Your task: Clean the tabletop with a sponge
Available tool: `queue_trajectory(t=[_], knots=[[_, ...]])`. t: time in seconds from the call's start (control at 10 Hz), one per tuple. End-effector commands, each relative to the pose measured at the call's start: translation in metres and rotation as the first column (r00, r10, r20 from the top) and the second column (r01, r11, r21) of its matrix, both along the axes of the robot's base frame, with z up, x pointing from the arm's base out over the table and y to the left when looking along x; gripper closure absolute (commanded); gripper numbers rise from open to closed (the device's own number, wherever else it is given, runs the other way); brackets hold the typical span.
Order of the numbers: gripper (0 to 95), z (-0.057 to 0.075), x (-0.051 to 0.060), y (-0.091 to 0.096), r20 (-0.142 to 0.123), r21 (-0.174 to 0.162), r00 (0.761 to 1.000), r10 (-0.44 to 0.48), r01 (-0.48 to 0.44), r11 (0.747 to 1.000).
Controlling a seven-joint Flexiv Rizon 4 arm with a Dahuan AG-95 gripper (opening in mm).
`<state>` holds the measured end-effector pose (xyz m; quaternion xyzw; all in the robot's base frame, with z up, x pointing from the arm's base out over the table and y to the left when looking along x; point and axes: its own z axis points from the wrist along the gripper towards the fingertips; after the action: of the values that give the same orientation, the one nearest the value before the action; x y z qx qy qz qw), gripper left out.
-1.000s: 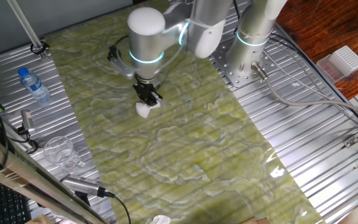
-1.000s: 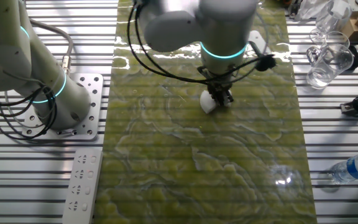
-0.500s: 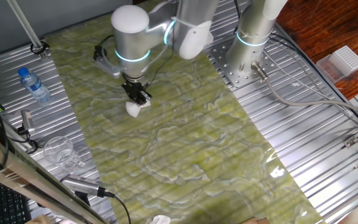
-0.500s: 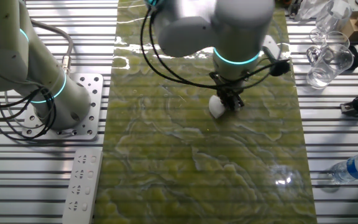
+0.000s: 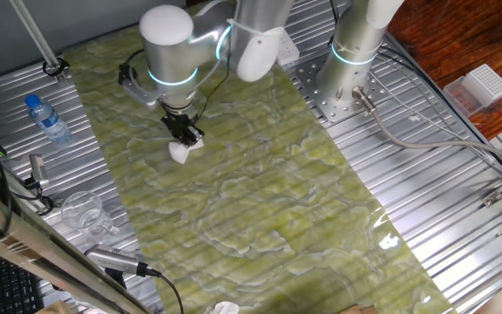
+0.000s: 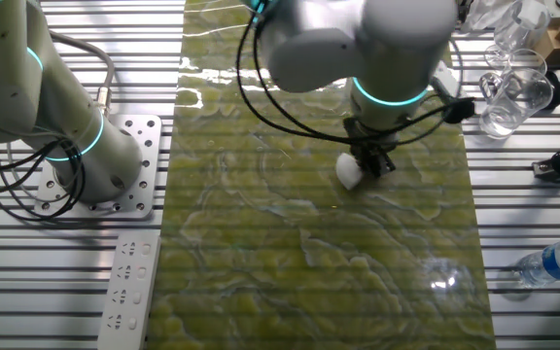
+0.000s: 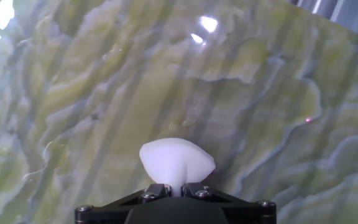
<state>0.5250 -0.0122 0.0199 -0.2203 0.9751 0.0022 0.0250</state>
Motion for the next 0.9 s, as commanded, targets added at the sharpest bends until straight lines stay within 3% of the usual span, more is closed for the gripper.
queue_trajectory(t=[0.1, 0.9], knots=[[95.0, 0.000, 0.003, -0.001, 0.000, -0.010, 1.000, 0.012, -0.012, 1.000], [95.0, -0.007, 0.018, -0.009, -0.011, -0.045, 0.998, 0.061, -0.062, 0.997]])
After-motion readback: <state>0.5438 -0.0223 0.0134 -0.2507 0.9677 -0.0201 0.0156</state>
